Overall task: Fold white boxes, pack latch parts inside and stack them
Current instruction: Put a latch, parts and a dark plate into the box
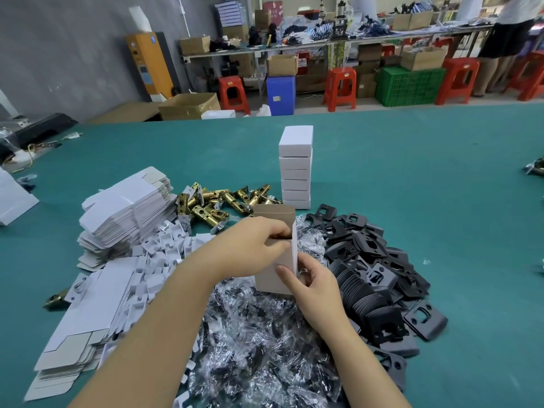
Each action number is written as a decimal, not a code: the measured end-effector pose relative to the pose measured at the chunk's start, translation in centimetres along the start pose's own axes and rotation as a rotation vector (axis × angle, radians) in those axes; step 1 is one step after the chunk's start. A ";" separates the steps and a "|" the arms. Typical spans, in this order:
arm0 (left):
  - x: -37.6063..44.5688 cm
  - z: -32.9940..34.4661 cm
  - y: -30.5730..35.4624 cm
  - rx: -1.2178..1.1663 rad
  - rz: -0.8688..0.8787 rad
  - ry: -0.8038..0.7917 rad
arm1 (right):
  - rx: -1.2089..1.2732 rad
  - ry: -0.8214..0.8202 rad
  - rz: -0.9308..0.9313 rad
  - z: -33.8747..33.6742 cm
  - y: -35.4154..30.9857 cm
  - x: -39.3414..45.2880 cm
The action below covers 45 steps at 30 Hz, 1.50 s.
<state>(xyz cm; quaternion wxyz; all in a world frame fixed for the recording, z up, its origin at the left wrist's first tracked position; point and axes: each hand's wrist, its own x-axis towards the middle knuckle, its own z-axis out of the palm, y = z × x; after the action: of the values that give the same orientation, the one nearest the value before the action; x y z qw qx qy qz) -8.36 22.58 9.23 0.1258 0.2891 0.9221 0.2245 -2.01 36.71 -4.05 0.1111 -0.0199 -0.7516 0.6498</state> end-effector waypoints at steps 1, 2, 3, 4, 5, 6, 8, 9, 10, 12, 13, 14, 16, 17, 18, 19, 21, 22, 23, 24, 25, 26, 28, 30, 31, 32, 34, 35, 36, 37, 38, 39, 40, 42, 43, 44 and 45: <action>-0.1 0.1 -0.1 -0.032 0.007 0.050 | 0.007 0.001 0.007 0.0 0.0 0.0; -0.1 0.0 -0.3 -0.068 0.016 0.110 | 0.013 0.001 0.013 0.0 0.0 0.0; -0.3 -0.1 -0.6 -0.102 0.029 0.179 | 0.019 -0.003 0.020 0.0 0.0 0.0; -0.4 -0.2 -0.9 -0.138 0.044 0.250 | 0.026 -0.008 0.027 0.1 -0.1 0.1; -0.5 -0.5 -1.2 -0.179 0.055 0.320 | 0.034 -0.009 0.037 0.1 -0.1 0.1; -0.7 -0.7 -1.7 -0.219 0.061 0.389 | 0.049 -0.003 0.051 0.1 -0.1 0.1; -0.9 -1.2 -2.6 -0.283 0.035 0.523 | 0.098 0.031 0.087 0.1 -0.1 0.2; -1.0 -1.5 -3.2 -0.301 0.000 0.580 | 0.125 0.051 0.104 0.1 -0.1 0.2; -1.0 -1.8 -3.8 -0.297 -0.046 0.613 | 0.150 0.066 0.118 0.0 -0.1 0.2; -1.3 -2.0 -5.1 -0.197 -0.156 0.549 | 0.179 0.086 0.137 0.0 0.0 0.3; -1.4 -2.0 -5.8 -0.094 -0.209 0.460 | 0.182 0.089 0.137 0.0 0.0 0.3; -1.5 -1.7 -6.4 0.021 -0.257 0.365 | 0.183 0.088 0.133 0.1 0.0 0.3; -1.7 -1.0 -7.5 0.198 -0.334 0.215 | 0.184 0.085 0.130 0.1 0.0 0.3; -1.7 -0.6 -7.8 0.244 -0.362 0.172 | 0.184 0.084 0.132 0.2 0.1 0.3; -1.8 -0.2 -8.2 0.274 -0.387 0.146 | 0.187 0.082 0.134 0.2 0.1 0.3; -1.8 0.2 -8.6 0.300 -0.407 0.130 | 0.192 0.080 0.135 0.2 0.1 0.2; -1.6 1.0 -9.2 0.334 -0.431 0.113 | 0.190 0.071 0.132 0.1 0.1 0.2; -1.6 1.3 -9.5 0.325 -0.445 0.116 | 0.184 0.067 0.130 0.1 0.1 0.2; -1.5 1.6 -9.7 0.301 -0.460 0.129 | 0.178 0.063 0.128 0.1 0.0 0.1; -1.4 1.8 -9.9 0.277 -0.472 0.149 | 0.174 0.060 0.124 0.2 0.0 0.1; -1.3 1.9 -10.0 0.257 -0.478 0.172 | 0.171 0.060 0.122 0.2 -0.1 0.1; -1.3 1.9 -10.1 0.246 -0.479 0.190 | 0.169 0.062 0.120 0.2 -0.1 0.1; -1.2 1.7 -10.0 0.243 -0.472 0.208 | 0.165 0.062 0.117 0.2 -0.2 0.1; -1.4 1.4 -9.7 0.245 -0.467 0.199 | 0.158 0.056 0.116 0.2 -0.3 0.0; -1.5 1.3 -9.6 0.259 -0.466 0.193 | 0.150 0.055 0.115 0.2 -0.3 0.0; -1.6 1.1 -9.4 0.284 -0.465 0.193 | 0.136 0.053 0.110 0.1 -0.4 0.1; -1.8 0.8 -9.0 0.311 -0.447 0.217 | 0.112 0.046 0.095 0.1 -0.5 0.1; -1.9 0.7 -8.8 0.291 -0.433 0.236 | 0.107 0.044 0.089 0.1 -0.5 0.1; -2.0 0.5 -8.5 0.253 -0.421 0.261 | 0.104 0.044 0.087 0.1 -0.5 0.1; -2.1 0.4 -8.2 0.205 -0.409 0.289 | 0.101 0.045 0.087 0.1 -0.5 0.1; -2.1 0.2 -7.9 0.150 -0.395 0.318 | 0.096 0.046 0.087 0.1 -0.5 0.1; -2.2 0.1 -7.7 0.094 -0.378 0.340 | 0.091 0.046 0.086 0.1 -0.5 0.0; -2.1 0.0 -7.5 0.041 -0.365 0.355 | 0.086 0.047 0.086 0.1 -0.5 0.0; -2.2 -0.2 -7.2 -0.049 -0.357 0.386 | 0.082 0.047 0.091 0.1 -0.5 0.0; -2.2 -0.2 -7.2 -0.086 -0.356 0.415 | 0.082 0.048 0.095 0.1 -0.5 0.0; -2.3 -0.3 -7.2 -0.113 -0.355 0.450 | 0.083 0.052 0.099 0.2 -0.5 0.0; -2.3 -0.4 -7.3 -0.129 -0.353 0.482 | 0.087 0.056 0.102 0.2 -0.5 0.0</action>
<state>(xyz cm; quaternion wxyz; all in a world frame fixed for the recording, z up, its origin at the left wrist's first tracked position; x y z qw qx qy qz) -10.12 15.73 6.30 -0.0413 0.0542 0.9452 0.3193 -1.97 36.47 -3.55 0.0998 -0.0716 -0.7174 0.6857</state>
